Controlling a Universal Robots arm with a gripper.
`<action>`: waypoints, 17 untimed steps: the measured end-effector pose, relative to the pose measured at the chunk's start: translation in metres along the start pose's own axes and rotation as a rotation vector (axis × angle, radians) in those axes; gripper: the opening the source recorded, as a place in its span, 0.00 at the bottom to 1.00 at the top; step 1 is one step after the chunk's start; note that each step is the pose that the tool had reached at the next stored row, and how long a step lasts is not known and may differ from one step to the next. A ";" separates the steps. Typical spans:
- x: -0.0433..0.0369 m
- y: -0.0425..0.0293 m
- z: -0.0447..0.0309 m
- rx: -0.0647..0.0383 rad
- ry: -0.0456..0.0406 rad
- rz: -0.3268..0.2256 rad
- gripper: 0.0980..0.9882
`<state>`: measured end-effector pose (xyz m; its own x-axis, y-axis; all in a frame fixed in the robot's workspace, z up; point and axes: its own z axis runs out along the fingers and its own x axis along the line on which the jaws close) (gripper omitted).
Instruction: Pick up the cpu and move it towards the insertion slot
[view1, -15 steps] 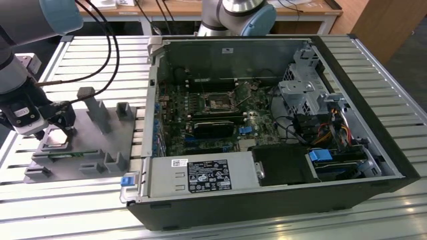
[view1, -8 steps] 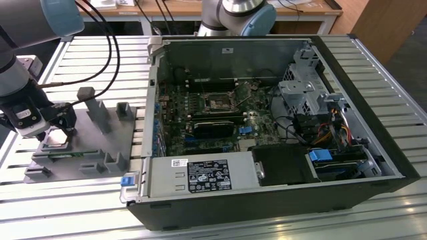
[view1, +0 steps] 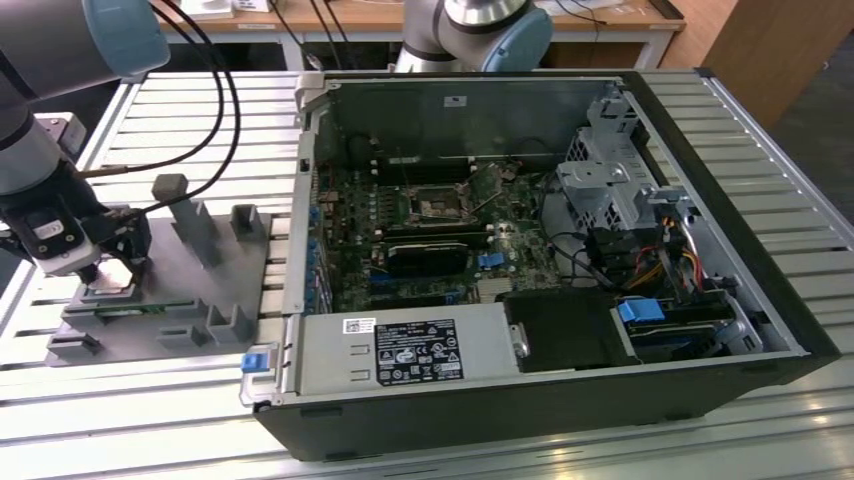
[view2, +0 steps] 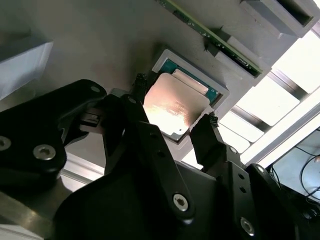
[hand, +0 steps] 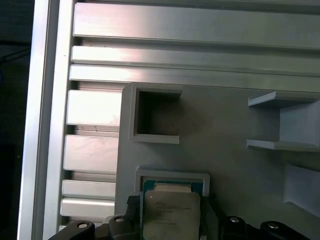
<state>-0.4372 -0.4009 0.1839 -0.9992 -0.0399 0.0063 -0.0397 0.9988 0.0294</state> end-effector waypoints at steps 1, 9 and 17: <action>0.0000 0.0000 0.0000 0.000 0.0003 0.000 0.56; 0.0000 0.0000 0.0005 0.000 0.0001 0.000 0.50; 0.0000 0.0001 -0.0035 0.001 0.0001 0.000 0.50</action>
<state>-0.4371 -0.4009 0.1874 -0.9992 -0.0400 0.0063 -0.0398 0.9988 0.0283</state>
